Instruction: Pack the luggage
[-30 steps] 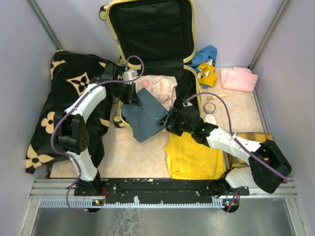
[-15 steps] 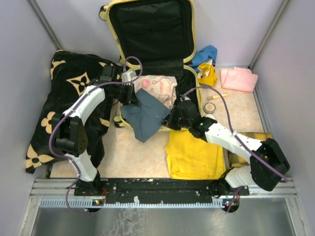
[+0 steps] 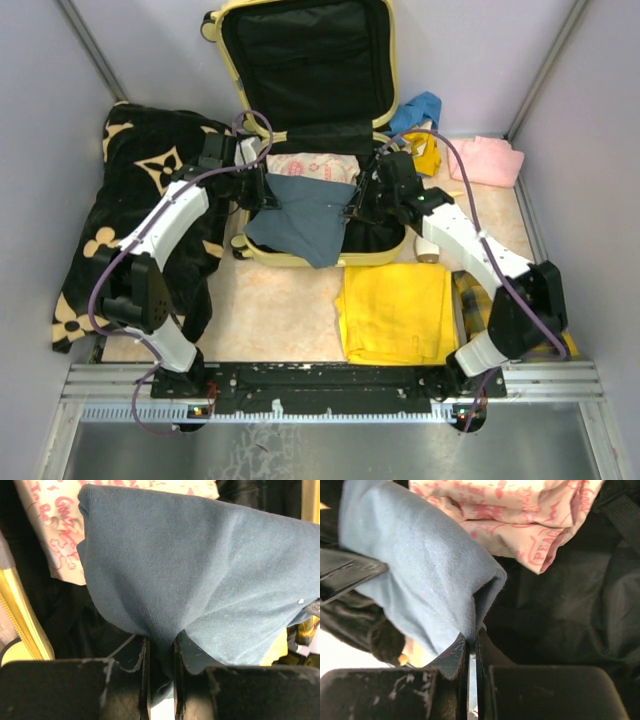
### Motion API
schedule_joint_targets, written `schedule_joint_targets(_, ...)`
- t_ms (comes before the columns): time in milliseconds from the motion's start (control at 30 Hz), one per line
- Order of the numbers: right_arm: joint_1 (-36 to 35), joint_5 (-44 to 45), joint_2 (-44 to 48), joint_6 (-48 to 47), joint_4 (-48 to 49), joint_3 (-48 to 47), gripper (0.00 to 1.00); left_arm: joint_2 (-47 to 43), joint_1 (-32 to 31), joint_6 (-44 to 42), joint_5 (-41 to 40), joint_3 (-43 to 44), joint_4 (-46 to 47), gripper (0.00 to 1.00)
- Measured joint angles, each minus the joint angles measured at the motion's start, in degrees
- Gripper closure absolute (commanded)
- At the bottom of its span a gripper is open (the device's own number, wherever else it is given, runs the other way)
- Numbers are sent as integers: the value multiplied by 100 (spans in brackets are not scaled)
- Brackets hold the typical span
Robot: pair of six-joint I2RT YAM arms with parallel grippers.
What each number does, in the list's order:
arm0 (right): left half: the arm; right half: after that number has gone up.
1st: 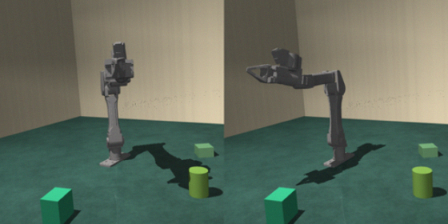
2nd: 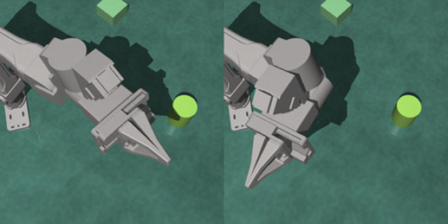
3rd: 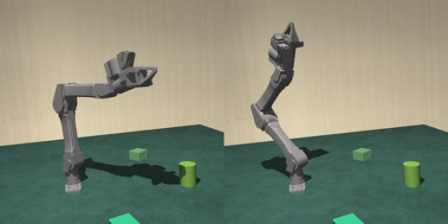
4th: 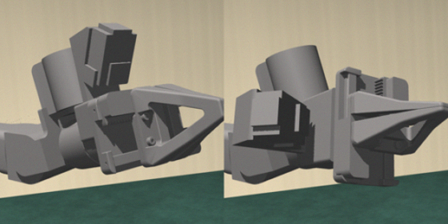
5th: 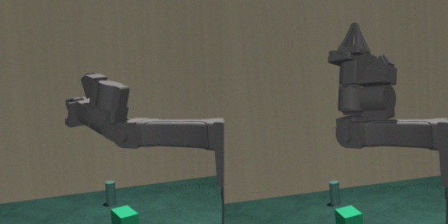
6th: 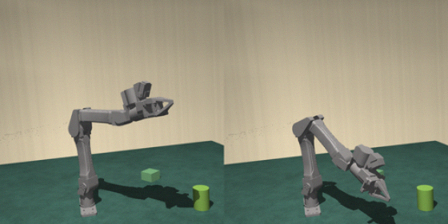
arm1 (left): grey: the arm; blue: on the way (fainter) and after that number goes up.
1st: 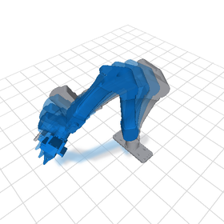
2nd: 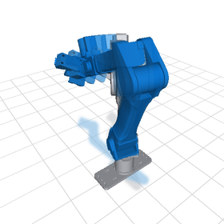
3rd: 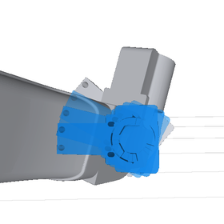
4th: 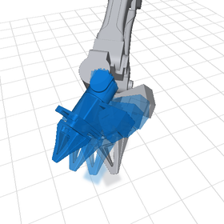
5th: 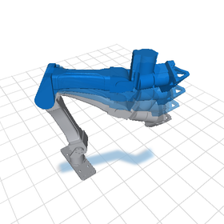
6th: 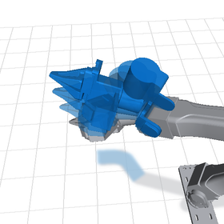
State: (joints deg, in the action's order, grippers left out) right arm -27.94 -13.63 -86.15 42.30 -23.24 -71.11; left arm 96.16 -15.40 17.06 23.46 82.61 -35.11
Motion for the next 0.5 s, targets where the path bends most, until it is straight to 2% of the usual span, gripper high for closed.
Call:
schedule_joint_targets(200, 85, -61, -1134, -713, -413, -654, 100, 0, -210, 332, -750, -317, 170, 100)
schedule_joint_targets(500, 109, 20, -2267, -1580, -205, -1189, 100, 177, -350, 409, -1665, -734, 691, 100)
